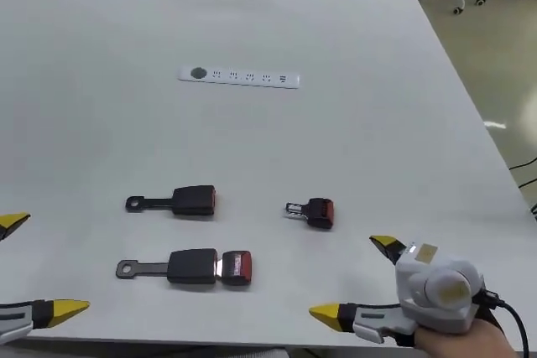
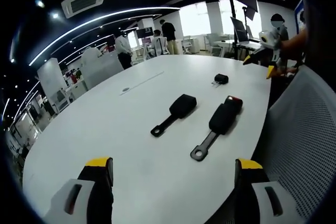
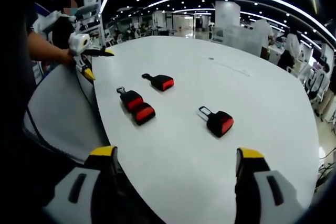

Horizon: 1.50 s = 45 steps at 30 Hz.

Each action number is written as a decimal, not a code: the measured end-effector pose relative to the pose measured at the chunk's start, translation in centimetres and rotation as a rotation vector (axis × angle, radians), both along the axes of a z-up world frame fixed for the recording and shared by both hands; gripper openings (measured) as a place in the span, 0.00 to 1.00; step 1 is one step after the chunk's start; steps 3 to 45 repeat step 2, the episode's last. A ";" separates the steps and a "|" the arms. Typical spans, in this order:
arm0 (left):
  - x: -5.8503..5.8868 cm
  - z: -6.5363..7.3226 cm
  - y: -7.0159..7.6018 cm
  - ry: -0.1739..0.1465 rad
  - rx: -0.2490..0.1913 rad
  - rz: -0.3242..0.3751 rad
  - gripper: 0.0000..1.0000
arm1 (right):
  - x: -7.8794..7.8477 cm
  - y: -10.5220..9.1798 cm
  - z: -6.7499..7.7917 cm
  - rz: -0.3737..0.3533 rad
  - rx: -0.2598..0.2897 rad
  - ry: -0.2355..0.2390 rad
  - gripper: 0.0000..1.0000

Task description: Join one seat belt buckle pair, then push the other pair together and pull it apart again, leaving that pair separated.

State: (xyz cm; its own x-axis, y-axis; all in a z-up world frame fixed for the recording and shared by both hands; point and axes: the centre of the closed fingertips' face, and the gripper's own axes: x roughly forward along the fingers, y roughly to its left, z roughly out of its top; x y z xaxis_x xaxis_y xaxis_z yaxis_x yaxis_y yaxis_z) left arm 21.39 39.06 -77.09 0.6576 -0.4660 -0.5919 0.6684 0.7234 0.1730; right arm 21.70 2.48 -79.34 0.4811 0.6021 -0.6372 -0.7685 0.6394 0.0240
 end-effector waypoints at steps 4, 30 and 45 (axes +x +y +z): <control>0.0 0.1 0.0 -0.006 0.006 -0.002 0.97 | -0.1 0.0 -0.2 0.000 0.000 0.003 0.95; 0.0 0.1 0.0 -0.006 0.006 -0.002 0.97 | -0.1 0.0 -0.2 0.000 0.000 0.003 0.95; 0.0 0.1 0.0 -0.006 0.006 -0.002 0.97 | -0.1 0.0 -0.2 0.000 0.000 0.003 0.95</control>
